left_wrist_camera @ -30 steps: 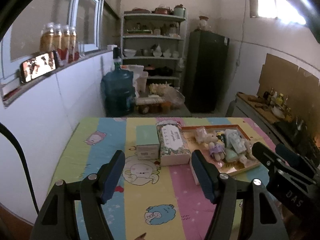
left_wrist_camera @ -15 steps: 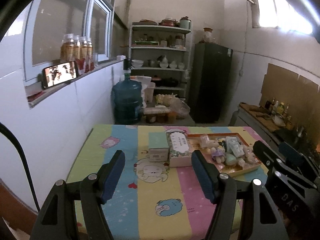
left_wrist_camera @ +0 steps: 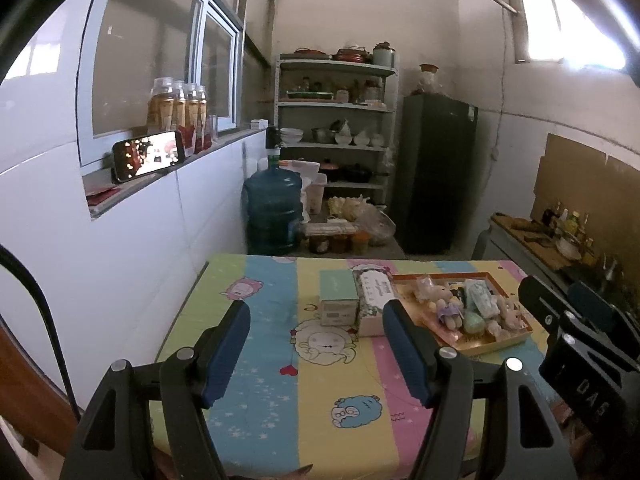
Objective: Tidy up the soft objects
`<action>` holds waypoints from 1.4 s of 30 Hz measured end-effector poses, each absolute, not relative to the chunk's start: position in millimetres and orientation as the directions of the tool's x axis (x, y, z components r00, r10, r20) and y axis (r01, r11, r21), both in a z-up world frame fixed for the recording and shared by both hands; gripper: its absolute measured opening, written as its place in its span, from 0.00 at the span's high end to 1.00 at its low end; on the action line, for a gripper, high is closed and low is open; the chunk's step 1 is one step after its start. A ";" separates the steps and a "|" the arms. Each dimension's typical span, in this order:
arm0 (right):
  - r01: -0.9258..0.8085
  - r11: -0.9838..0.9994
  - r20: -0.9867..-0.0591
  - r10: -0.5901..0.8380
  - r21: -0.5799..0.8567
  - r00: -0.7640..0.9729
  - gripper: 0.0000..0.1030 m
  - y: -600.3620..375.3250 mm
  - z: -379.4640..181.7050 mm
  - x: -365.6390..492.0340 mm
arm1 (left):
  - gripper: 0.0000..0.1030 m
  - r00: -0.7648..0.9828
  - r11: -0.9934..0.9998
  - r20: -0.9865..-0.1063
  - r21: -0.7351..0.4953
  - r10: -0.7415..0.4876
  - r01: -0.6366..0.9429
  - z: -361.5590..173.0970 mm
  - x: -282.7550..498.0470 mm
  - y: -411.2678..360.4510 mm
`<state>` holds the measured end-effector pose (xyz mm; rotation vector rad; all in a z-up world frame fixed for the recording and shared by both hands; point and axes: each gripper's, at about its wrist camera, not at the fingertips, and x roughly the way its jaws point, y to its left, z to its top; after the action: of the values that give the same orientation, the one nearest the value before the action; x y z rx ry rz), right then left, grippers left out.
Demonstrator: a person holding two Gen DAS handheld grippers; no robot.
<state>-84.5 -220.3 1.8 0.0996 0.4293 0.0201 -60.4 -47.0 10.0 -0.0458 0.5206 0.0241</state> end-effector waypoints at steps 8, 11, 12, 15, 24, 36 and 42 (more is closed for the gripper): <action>-0.003 0.997 -0.419 0.038 0.083 0.907 0.27 -218.4 5.0 -87.0 | 0.33 0.870 0.999 -0.493 -0.033 0.019 -0.040 11.2 -65.5 -47.1; -0.001 0.996 -0.419 0.038 0.087 0.907 0.27 -218.6 5.3 -87.7 | 0.33 0.869 0.999 -0.495 -0.034 0.019 -0.041 10.9 -65.8 -46.5; -0.001 0.996 -0.419 0.038 0.088 0.907 0.27 -218.7 4.8 -87.9 | 0.33 0.869 0.999 -0.494 -0.035 0.017 -0.040 11.0 -65.6 -46.4; 0.002 0.996 -0.418 0.036 0.090 0.908 0.27 -218.7 5.1 -91.1 | 0.33 0.871 0.999 -0.492 -0.034 0.013 -0.034 10.7 -66.3 -46.5; 0.007 0.995 -0.418 0.034 0.096 0.908 0.27 -218.6 4.2 -92.7 | 0.33 0.871 0.999 -0.491 -0.029 0.010 -0.028 9.4 -66.7 -46.7; 0.002 0.996 -0.422 0.035 0.087 0.906 0.27 -215.3 3.7 -93.1 | 0.33 0.869 0.999 -0.494 -0.035 0.008 -0.029 9.6 -64.6 -46.7; 0.000 0.996 -0.423 0.037 0.088 0.905 0.27 -214.6 3.9 -92.1 | 0.33 0.870 0.999 -0.493 -0.036 0.008 -0.029 9.8 -64.3 -46.5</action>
<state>-92.1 -214.6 3.9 0.0863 0.4384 0.0188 -64.3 -46.5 9.8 -0.0423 0.5154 0.0195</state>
